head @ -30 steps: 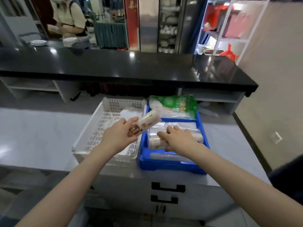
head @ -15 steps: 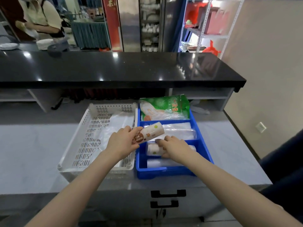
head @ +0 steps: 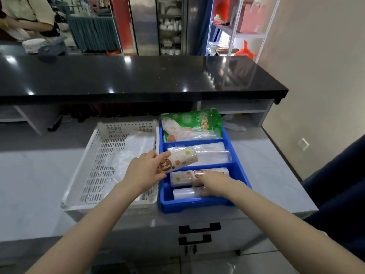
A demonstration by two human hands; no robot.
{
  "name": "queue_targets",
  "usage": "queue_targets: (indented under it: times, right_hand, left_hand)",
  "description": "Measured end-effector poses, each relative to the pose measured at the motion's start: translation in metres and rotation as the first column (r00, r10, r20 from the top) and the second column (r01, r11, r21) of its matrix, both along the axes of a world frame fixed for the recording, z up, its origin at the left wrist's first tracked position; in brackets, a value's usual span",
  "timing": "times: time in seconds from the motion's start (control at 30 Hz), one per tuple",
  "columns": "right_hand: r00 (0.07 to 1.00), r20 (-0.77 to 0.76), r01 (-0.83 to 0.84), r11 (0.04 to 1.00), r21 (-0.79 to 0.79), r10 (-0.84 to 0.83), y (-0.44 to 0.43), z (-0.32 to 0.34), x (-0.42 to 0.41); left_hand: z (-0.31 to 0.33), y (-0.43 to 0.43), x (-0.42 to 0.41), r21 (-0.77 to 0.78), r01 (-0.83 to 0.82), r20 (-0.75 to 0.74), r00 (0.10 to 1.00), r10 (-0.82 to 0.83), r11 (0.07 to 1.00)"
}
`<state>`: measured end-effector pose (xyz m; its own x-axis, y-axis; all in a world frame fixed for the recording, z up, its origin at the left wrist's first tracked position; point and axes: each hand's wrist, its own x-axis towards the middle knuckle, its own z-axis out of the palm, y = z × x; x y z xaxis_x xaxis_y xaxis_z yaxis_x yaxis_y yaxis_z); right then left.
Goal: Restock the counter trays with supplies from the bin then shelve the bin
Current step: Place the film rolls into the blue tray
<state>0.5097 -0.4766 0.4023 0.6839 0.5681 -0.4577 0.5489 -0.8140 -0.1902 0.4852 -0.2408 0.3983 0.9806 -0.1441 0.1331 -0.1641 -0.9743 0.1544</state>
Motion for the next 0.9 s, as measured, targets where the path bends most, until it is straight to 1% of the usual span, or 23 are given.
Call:
queue_targets:
  times: [0.1, 0.17, 0.23, 0.3, 0.37, 0.5, 0.7, 0.8, 0.9]
  right_hand:
    - [1.000, -0.016, 0.018, 0.999, 0.029, -0.017, -0.001, 0.000, -0.003]
    - [0.999, 0.010, 0.035, 0.997, 0.065, -0.036, -0.004, 0.000, -0.007]
    - [0.996, 0.073, 0.043, 0.992, 0.119, -0.052, -0.010, 0.001, -0.012]
    - [0.983, 0.172, 0.036, 0.985, 0.167, -0.065, -0.018, 0.003, -0.016]
    - [0.962, 0.267, 0.020, 0.985, 0.170, -0.065, -0.026, 0.007, -0.017]
    - [0.931, 0.360, -0.001, 0.986, 0.168, -0.060, -0.042, 0.026, -0.015]
    - [0.853, 0.511, 0.012, 0.983, 0.184, -0.107, -0.073, 0.068, -0.009]
    - [0.828, 0.536, 0.070, 0.978, 0.195, -0.166, -0.090, 0.082, -0.005]
    - [0.827, 0.536, 0.098, 0.982, 0.162, -0.171, -0.096, 0.084, -0.004]
  left_hand:
    - [0.001, 0.000, -0.001, 0.009, 0.008, -0.001, 1.000, -0.008, 1.000]
    - [0.000, 0.000, -0.002, 0.007, 0.014, 0.002, 1.000, -0.014, 1.000]
    - [0.000, 0.001, -0.002, 0.002, 0.018, 0.003, 1.000, -0.018, 1.000]
    - [0.001, 0.000, -0.001, 0.010, 0.021, 0.000, 1.000, -0.021, 1.000]
    - [0.003, 0.000, 0.000, 0.022, 0.014, 0.002, 1.000, -0.014, 1.000]
    - [0.005, -0.007, 0.000, 0.038, -0.001, 0.011, 1.000, 0.001, 0.999]
    - [0.002, -0.035, 0.004, 0.087, 0.094, -0.003, 0.996, -0.094, 0.992]
    - [-0.002, -0.056, 0.005, 0.115, 0.155, -0.042, 0.988, -0.151, 0.981]
    - [-0.009, -0.078, 0.002, 0.113, 0.224, -0.070, 0.974, -0.217, 0.968]
